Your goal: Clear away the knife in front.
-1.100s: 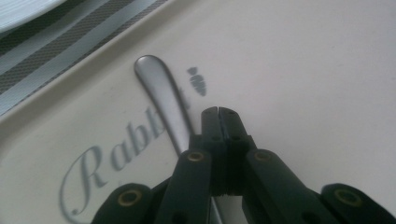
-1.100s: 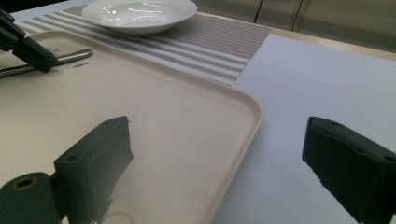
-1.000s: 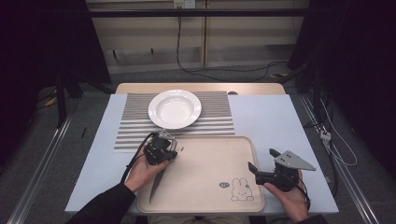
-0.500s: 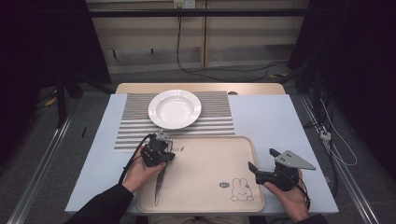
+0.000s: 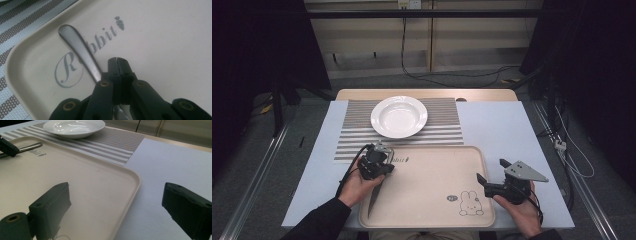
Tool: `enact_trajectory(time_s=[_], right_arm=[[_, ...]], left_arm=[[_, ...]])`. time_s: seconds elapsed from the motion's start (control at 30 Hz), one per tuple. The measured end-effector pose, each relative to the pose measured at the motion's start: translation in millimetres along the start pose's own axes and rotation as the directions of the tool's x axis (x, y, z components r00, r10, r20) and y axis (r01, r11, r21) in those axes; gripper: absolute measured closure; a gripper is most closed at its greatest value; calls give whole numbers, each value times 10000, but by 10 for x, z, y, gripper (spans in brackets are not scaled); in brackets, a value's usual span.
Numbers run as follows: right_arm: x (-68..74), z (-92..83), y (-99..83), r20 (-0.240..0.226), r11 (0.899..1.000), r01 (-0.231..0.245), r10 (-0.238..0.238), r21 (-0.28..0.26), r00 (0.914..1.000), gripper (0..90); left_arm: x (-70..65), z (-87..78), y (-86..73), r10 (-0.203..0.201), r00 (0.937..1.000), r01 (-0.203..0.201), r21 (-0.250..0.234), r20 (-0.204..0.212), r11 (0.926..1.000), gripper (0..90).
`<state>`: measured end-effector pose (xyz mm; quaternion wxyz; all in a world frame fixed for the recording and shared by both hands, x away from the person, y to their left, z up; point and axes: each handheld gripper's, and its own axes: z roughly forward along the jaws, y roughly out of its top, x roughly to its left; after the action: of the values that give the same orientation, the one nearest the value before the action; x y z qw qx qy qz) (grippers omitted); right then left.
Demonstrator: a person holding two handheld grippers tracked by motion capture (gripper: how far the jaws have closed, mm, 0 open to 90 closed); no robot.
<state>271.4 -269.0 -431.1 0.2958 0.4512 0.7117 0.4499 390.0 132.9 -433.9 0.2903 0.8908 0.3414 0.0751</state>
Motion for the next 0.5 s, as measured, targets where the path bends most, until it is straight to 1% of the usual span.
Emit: enact_trajectory(time_s=[0.1, 0.13, 0.2, 0.27, 0.33, 0.37, 0.43, 0.47, 0.5], right_arm=[[-5, -5, -1, 20, 10000, -35, 35, 18, 10000, 77], [-2, -8, -1, 10, 10000, -2, 2, -6, 10000, 77], [3, -9, -2, 13, 10000, 20, -20, -6, 10000, 77], [0, -14, -2, 18, 10000, -6, 6, -4, 10000, 77], [-1, -18, -3, 33, 10000, -35, 35, 0, 10000, 77], [-2, -19, -3, 39, 10000, -34, 34, -1, 10000, 77], [-1, -20, -3, 47, 10000, -78, 78, 3, 10000, 77], [-3, -17, -4, 28, 10000, -82, 82, 1, 10000, 76], [-5, -13, -4, 22, 10000, -90, 90, 11, 10000, 76]], left_arm=[[31, -15, -22, -111, 9999, 111, -37, -2, 9999, 900], [39, -17, -30, -147, 9999, 147, -65, 84, 9999, 900], [46, -28, -38, -177, 9998, 177, -47, -20, 9998, 900], [52, -30, -49, -325, 9995, 325, -93, -31, 9994, 900], [71, -41, -59, -337, 9994, 336, -78, -60, 9994, 900], [82, -42, -68, -446, 9990, 446, -113, 20, 9989, 900], [101, -51, -76, -496, 9988, 496, -111, 8, 9987, 900], [100, -49, -81, -611, 9981, 612, -176, 31, 9980, 900], [106, -53, -84, -602, 9982, 603, -151, 36, 9981, 900]])
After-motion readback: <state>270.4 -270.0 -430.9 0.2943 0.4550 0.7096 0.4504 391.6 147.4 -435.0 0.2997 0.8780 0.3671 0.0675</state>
